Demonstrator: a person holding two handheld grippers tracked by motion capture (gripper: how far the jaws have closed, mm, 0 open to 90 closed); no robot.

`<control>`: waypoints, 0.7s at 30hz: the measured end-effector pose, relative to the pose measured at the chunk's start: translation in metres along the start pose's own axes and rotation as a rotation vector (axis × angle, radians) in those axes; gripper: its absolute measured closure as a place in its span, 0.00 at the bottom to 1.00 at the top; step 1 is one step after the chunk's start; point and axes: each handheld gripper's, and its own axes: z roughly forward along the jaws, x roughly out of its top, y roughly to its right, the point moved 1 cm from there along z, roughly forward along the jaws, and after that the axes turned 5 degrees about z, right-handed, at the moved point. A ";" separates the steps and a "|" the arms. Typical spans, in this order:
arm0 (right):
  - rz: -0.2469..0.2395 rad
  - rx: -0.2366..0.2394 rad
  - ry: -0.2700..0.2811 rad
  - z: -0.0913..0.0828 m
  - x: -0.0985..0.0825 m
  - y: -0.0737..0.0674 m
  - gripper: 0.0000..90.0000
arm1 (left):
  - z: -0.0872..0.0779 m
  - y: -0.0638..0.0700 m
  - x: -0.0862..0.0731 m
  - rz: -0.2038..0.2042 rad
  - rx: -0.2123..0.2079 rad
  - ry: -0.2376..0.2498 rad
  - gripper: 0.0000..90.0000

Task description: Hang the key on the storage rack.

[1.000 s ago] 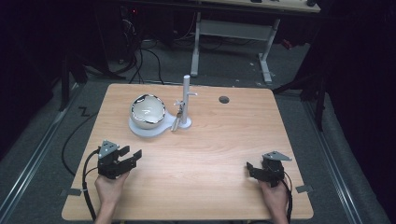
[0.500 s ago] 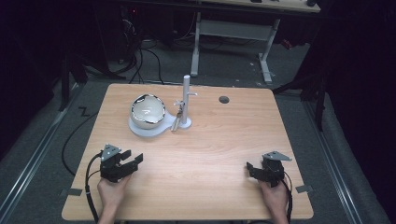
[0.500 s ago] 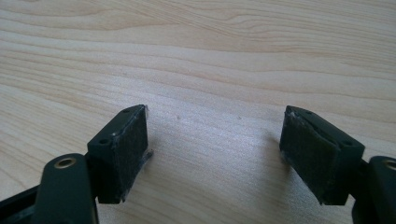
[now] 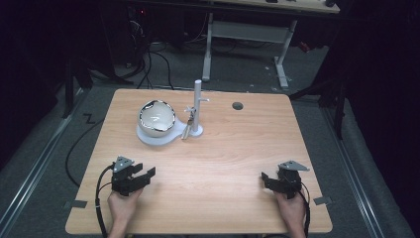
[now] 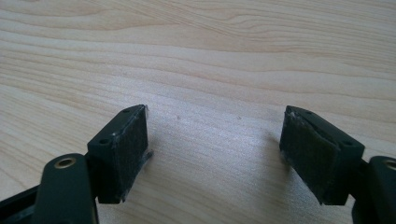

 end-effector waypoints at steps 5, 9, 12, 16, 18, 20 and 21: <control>0.000 0.000 0.000 0.000 0.000 0.000 0.26 | 0.008 0.003 -0.006 0.025 0.021 -0.031 0.46; 0.000 -0.001 0.000 0.000 0.000 0.000 0.26 | 0.013 0.008 -0.010 0.089 0.074 -0.056 0.45; 0.000 -0.001 0.000 0.000 0.000 0.000 0.26 | 0.015 0.011 -0.011 0.115 0.094 -0.065 0.44; 0.001 -0.002 -0.001 0.000 0.000 0.000 0.26 | 0.022 0.016 -0.013 0.161 0.130 -0.096 0.43; 0.001 -0.002 -0.001 0.000 0.000 0.000 0.26 | 0.023 0.017 -0.013 0.170 0.130 -0.100 0.42; 0.001 -0.002 -0.001 0.000 0.000 0.000 0.26 | 0.023 0.017 -0.012 0.168 0.131 -0.101 0.40; 0.001 -0.002 -0.001 0.000 0.000 0.000 0.26 | 0.024 0.017 -0.012 0.168 0.130 -0.100 0.40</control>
